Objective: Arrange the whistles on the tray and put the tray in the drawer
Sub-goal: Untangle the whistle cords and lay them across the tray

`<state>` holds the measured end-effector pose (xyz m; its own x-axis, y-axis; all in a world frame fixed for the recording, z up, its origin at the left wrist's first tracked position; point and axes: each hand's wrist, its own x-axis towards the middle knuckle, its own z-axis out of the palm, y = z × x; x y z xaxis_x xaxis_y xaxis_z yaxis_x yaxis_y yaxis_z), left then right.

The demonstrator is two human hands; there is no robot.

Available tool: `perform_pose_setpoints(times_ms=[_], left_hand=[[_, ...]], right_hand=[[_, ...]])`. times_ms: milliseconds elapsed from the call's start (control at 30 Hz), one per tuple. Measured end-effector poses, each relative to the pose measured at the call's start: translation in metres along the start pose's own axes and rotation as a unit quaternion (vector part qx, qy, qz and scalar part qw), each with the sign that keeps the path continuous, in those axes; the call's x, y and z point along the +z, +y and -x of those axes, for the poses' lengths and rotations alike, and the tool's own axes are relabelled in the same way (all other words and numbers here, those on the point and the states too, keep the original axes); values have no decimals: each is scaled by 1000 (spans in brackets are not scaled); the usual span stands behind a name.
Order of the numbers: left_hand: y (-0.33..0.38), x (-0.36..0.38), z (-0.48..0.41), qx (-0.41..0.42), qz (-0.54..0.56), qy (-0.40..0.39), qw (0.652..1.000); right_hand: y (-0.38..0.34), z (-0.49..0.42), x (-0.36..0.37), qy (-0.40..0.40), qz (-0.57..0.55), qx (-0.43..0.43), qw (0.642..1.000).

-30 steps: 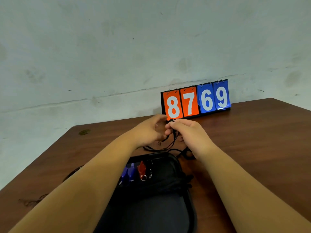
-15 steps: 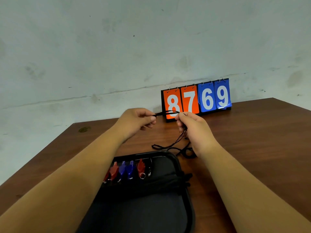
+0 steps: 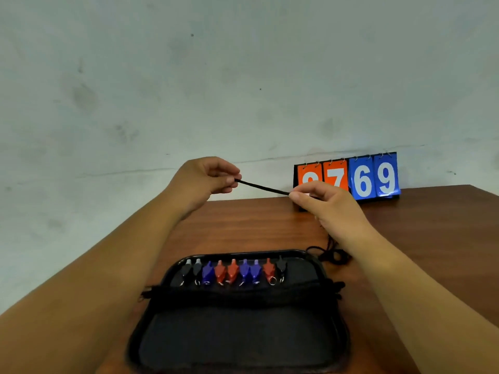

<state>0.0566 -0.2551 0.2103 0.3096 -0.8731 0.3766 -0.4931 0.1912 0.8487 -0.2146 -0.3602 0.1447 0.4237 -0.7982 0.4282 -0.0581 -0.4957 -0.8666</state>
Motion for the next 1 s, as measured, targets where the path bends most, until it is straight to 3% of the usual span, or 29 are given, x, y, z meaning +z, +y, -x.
perform_pose_setpoints(times_ms=[233, 467, 600, 767, 1000], left_hand=[[39, -38, 32, 54, -14, 53, 997], [58, -66, 73, 45, -74, 110, 990], [42, -82, 94, 41, -70, 131, 988], [12, -86, 114, 15, -119, 102, 988], [-43, -90, 144, -23, -159, 143, 977]], right_hand=[[-46, 19, 4, -18, 94, -28, 995], [-80, 41, 8, -37, 143, -53, 988], [-80, 51, 11, -36, 164, -47, 985], [-64, 58, 13, -38, 171, -29, 984], [-28, 73, 4, -27, 201, 21, 979]])
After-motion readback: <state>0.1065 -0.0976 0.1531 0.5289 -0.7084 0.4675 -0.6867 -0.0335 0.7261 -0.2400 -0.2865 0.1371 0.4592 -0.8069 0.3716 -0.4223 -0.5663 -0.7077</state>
